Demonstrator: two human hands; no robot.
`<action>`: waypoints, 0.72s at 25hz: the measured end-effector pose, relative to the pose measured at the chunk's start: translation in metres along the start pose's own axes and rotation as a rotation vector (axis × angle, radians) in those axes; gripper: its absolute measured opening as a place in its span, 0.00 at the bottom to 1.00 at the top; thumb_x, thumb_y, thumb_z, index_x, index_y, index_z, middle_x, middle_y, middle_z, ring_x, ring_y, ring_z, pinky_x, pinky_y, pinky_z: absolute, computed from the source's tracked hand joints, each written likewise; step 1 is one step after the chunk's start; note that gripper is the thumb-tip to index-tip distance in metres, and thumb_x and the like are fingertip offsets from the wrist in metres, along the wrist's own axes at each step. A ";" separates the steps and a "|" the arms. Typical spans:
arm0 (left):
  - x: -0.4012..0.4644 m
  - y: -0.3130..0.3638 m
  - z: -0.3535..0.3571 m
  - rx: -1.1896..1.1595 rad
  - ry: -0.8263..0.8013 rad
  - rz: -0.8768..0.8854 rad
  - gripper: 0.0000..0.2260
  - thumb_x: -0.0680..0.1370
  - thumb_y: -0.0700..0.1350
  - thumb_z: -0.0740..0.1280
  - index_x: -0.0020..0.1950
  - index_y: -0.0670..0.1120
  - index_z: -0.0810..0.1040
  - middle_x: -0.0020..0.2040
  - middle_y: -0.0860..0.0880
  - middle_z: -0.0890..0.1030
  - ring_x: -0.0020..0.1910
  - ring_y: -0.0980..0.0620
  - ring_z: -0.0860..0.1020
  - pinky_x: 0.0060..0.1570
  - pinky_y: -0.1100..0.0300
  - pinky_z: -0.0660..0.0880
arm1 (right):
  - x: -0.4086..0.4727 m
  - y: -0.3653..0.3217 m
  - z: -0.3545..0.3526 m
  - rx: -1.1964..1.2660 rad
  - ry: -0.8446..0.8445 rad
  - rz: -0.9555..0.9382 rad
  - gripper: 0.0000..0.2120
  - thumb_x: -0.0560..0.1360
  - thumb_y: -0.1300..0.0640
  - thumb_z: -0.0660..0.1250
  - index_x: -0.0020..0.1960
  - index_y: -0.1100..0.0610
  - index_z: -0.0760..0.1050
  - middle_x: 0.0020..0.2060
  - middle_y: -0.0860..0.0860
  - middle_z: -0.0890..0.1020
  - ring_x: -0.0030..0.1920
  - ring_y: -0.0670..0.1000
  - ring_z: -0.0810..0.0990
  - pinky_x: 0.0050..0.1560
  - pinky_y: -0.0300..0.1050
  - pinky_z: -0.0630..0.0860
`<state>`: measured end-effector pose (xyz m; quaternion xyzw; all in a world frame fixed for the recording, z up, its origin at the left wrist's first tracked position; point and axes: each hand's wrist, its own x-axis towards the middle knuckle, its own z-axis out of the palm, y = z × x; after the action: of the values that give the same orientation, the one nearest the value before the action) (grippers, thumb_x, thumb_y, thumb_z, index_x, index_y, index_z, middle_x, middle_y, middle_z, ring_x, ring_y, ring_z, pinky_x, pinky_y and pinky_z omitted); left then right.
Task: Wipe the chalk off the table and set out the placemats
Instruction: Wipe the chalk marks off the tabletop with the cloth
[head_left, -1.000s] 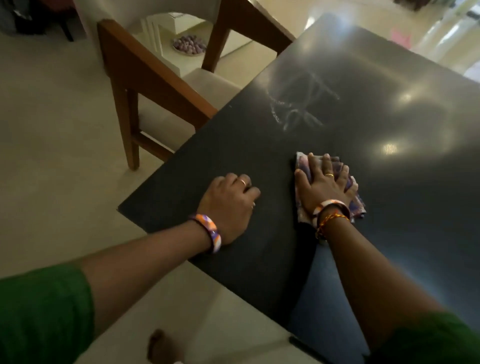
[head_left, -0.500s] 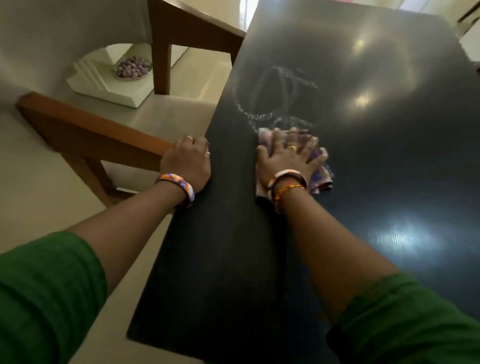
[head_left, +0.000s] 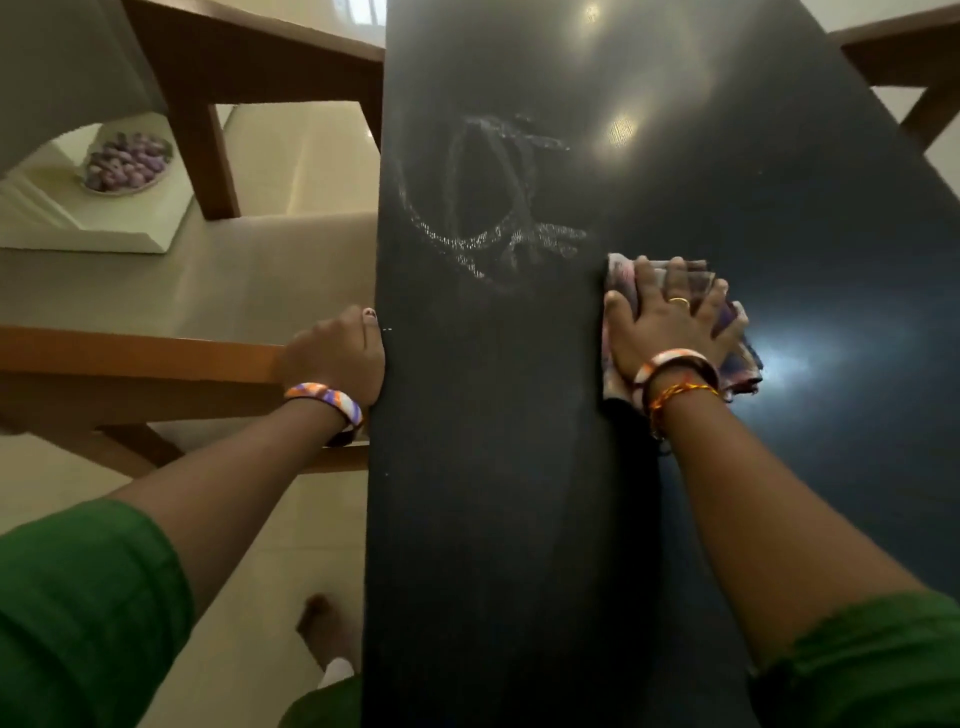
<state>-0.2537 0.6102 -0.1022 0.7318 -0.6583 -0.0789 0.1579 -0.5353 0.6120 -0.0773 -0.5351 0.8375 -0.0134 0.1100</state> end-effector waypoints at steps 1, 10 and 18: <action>0.001 -0.001 0.001 -0.006 -0.002 0.006 0.20 0.82 0.49 0.51 0.46 0.37 0.76 0.38 0.40 0.79 0.36 0.43 0.75 0.39 0.55 0.75 | -0.007 -0.016 0.005 -0.001 0.007 0.015 0.28 0.79 0.38 0.45 0.77 0.42 0.48 0.78 0.51 0.49 0.76 0.62 0.40 0.70 0.68 0.38; 0.042 -0.040 -0.023 0.013 -0.525 0.369 0.20 0.81 0.54 0.51 0.49 0.43 0.76 0.44 0.43 0.79 0.42 0.45 0.77 0.44 0.55 0.72 | -0.103 -0.126 0.038 -0.030 -0.011 -0.290 0.26 0.79 0.36 0.48 0.75 0.36 0.47 0.77 0.43 0.46 0.76 0.56 0.40 0.73 0.60 0.38; 0.049 -0.056 -0.039 0.195 -0.650 0.497 0.24 0.82 0.56 0.46 0.37 0.44 0.71 0.32 0.47 0.72 0.31 0.51 0.71 0.37 0.59 0.68 | -0.154 -0.118 0.043 -0.024 0.010 0.166 0.29 0.76 0.34 0.42 0.76 0.38 0.44 0.77 0.46 0.43 0.76 0.60 0.39 0.72 0.64 0.36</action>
<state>-0.1826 0.5712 -0.0800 0.4993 -0.8347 -0.2024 -0.1137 -0.3595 0.7040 -0.0761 -0.4651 0.8796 0.0031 0.0999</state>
